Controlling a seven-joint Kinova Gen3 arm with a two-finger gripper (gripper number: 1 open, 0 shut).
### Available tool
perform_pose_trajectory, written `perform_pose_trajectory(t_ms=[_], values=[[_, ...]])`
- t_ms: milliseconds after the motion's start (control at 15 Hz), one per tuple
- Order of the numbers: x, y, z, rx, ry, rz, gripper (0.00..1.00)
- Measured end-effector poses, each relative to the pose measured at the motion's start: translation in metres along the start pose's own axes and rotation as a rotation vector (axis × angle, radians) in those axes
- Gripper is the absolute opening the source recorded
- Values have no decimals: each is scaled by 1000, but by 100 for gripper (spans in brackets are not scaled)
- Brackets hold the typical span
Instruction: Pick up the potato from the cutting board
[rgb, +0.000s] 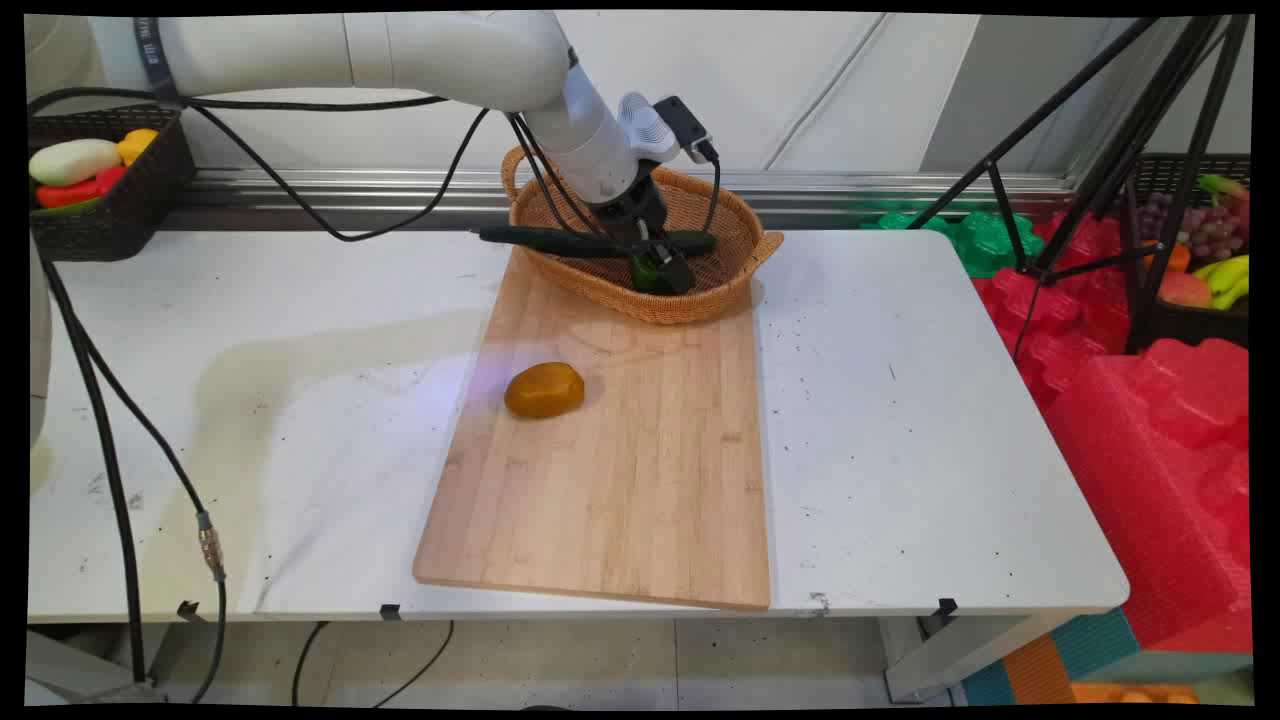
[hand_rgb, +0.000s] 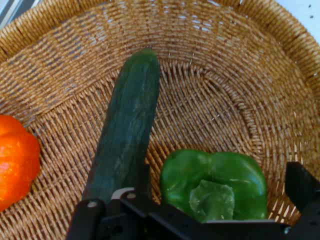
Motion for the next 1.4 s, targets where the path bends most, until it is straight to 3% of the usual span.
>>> perform_pose_trajectory(t_ms=[333,667,1000,1400], values=[[-1,2,-15,4,61,7,100],[-12,9,-62,20,155,34,100],[-59,15,-123,27,197,62,100],[-122,21,-162,-4,155,100,100]])
